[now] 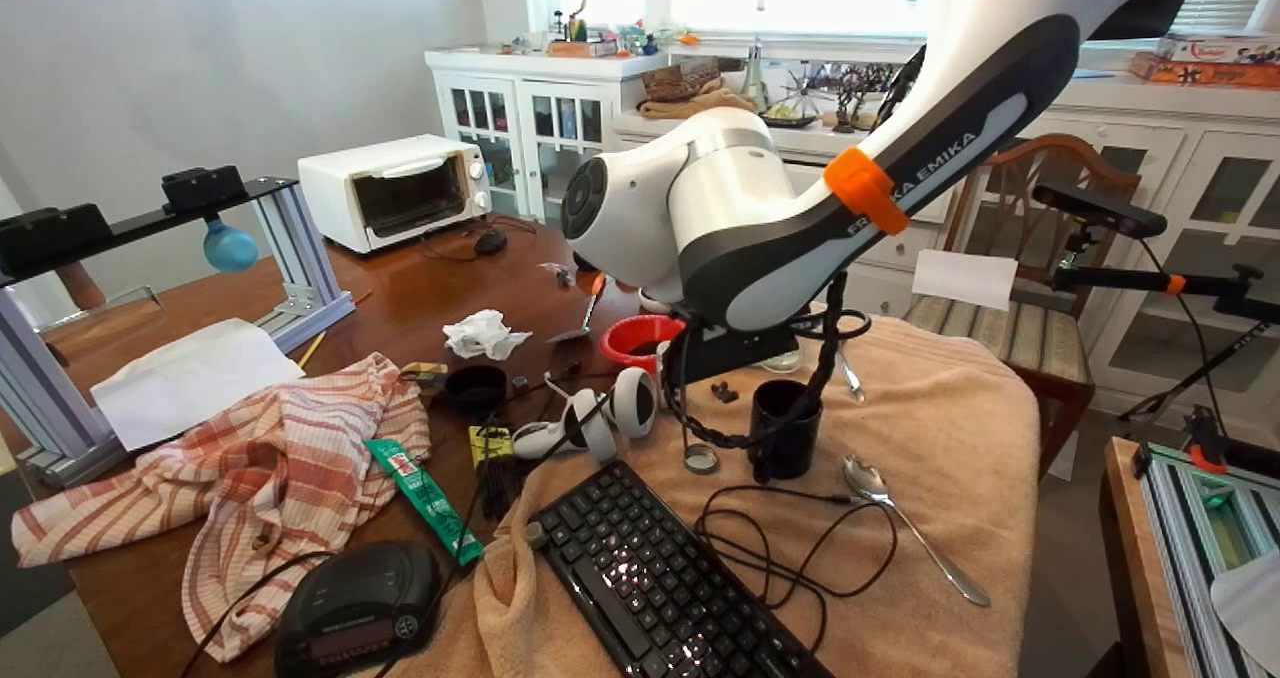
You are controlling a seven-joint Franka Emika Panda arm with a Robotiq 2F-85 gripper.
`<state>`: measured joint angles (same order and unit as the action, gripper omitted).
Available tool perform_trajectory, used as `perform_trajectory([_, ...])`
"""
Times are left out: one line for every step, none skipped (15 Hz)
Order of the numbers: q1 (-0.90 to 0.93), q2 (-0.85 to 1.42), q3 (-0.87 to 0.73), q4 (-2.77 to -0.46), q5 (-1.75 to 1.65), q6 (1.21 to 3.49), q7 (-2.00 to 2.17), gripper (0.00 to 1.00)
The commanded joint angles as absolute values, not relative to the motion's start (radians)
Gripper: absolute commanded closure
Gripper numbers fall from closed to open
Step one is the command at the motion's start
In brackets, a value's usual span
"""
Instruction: Pour the contents from the glass cup into the black cup
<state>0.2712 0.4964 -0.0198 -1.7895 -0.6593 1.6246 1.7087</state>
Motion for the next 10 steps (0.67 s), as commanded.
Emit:
perform_trajectory([0.228, 0.475, 0.009, -1.792, -0.614, 1.702, 1.699, 0.78])
perform_trajectory([0.207, 0.447, 0.014, -1.82, -0.581, 1.753, 1.691, 0.78])
perform_trajectory([0.189, 0.41, 0.009, -1.858, -0.561, 1.794, 1.679, 0.78])
perform_trajectory([0.17, 0.38, 0.002, -1.891, -0.534, 1.834, 1.672, 0.78])
perform_trajectory([0.149, 0.349, -0.005, -1.927, -0.505, 1.878, 1.662, 0.78])
perform_trajectory([0.129, 0.318, -0.012, -1.962, -0.475, 1.92, 1.65, 0.78])
perform_trajectory([0.107, 0.284, -0.019, -2.004, -0.449, 1.975, 1.63, 0.78])
perform_trajectory([0.086, 0.251, -0.023, -2.04, -0.424, 2.025, 1.605, 0.78])
perform_trajectory([0.065, 0.225, -0.029, -2.075, -0.395, 2.081, 1.579, 0.78])
perform_trajectory([0.047, 0.203, -0.034, -2.106, -0.364, 2.133, 1.555, 0.78])
